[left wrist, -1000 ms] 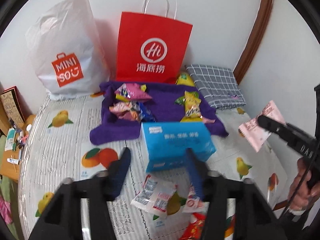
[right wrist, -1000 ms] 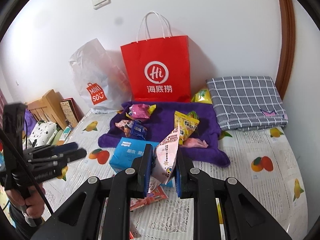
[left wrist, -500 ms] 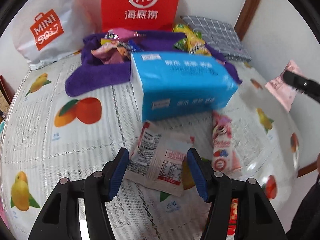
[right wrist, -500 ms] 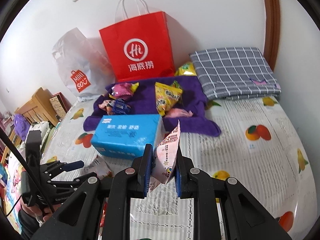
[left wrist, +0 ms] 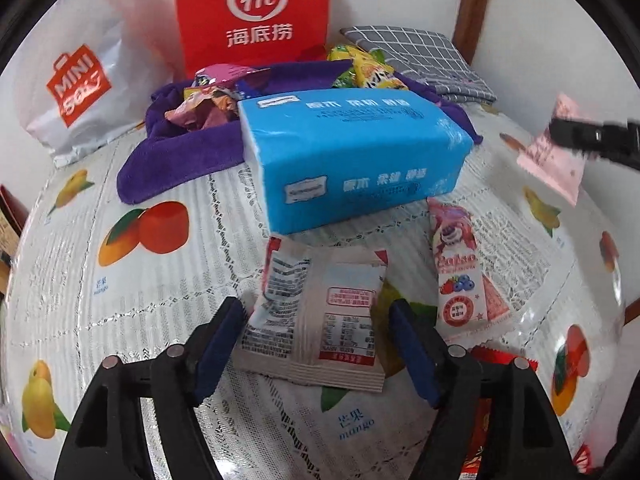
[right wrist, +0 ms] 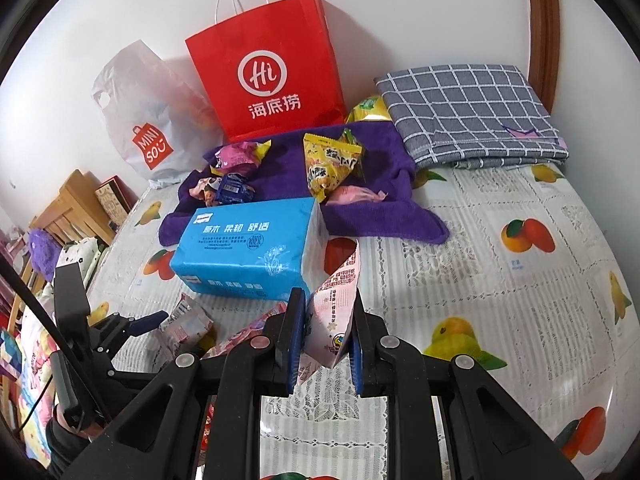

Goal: Organize snacks
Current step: 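Carry the white packet and pink wrapper with both tools over the purple towel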

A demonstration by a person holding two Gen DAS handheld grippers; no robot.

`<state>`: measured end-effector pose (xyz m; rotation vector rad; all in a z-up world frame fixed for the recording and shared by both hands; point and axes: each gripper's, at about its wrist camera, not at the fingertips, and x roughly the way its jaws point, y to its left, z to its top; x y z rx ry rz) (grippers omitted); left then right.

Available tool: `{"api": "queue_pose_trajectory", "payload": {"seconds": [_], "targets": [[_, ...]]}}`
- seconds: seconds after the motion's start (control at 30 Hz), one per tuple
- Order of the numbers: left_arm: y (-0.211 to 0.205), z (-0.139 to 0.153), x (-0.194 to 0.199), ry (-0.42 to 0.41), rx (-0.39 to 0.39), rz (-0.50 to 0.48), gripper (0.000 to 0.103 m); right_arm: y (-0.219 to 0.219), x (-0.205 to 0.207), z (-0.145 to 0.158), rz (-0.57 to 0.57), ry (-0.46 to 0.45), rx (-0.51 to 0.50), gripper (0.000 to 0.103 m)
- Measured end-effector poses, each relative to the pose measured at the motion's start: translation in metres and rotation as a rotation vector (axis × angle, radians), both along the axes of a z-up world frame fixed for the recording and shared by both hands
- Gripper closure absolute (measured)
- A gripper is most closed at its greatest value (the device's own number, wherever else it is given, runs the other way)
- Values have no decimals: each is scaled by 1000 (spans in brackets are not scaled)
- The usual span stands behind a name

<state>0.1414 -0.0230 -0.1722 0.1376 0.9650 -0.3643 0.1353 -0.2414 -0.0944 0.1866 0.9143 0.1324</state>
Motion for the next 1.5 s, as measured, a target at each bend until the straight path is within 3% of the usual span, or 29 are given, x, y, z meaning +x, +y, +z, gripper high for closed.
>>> {"api": "queue_pose_trajectory", "payload": {"seconds": [0.03,0.13,0.43,0.7,0.9,1.17,1.5], "targets": [[4,2,1,-2,-5,15,44,0,0,0,1,0,-1,83],[15,5,5,33,-62,36,49,1,0,2,4,-6,-2,83],[37,57,4,-22,-146,98,49,7,7,30,32,-80,-18,83],[33,112,16,-96,-163,101,49,19,28,69,94,-176,-31,83],[31,137,40,-133,-166,124,49,20,53,88,113,-212,-26,83],[28,153,77,-155,-149,157,49,7,101,93,114,-201,8,83],[29,149,126,-149,-132,191,49,-10,166,92,93,-197,32,83]]}}
